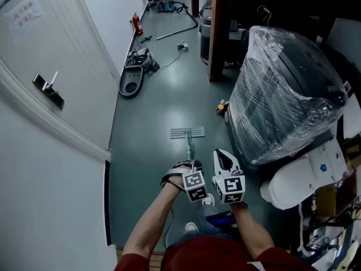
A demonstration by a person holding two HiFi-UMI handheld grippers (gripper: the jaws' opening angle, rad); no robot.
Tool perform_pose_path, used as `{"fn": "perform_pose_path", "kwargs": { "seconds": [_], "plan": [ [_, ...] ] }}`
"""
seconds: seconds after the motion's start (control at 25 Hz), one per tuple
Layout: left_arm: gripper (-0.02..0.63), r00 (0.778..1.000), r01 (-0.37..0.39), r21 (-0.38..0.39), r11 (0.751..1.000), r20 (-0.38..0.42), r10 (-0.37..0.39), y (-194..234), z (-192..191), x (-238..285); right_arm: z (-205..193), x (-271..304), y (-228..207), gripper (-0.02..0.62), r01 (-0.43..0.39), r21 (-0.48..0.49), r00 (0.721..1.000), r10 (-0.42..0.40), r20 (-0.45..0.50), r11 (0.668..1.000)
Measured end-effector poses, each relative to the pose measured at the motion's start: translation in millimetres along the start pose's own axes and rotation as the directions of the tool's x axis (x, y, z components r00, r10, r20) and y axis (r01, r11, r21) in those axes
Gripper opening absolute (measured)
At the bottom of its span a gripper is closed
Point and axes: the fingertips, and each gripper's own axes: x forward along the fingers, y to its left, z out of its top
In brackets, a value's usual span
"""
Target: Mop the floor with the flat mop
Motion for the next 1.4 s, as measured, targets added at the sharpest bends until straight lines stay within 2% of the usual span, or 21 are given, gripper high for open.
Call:
{"fn": "perform_pose_path", "kwargs": {
  "seconds": [0.92,1.2,1.4],
  "plan": [
    [0.055,0.998,-0.030,-0.052,0.998,-0.052,0.027,145,40,78,35,116,-120,0.017,-0.044,0.022,0.999,0.044,0.024,0.999],
    [0.055,0.998,-0.038,-0.053,0.998,-0.043,0.036,177,30,94,39,153,-130,0.017,-0.056,0.010,0.998,0.056,0.018,0.998],
    [0.055,0.999,-0.042,-0.047,0.998,-0.032,0.041,215,20,105,45,194,-135,0.017,-0.042,0.014,0.999,0.042,0.024,0.999]
  ]
}}
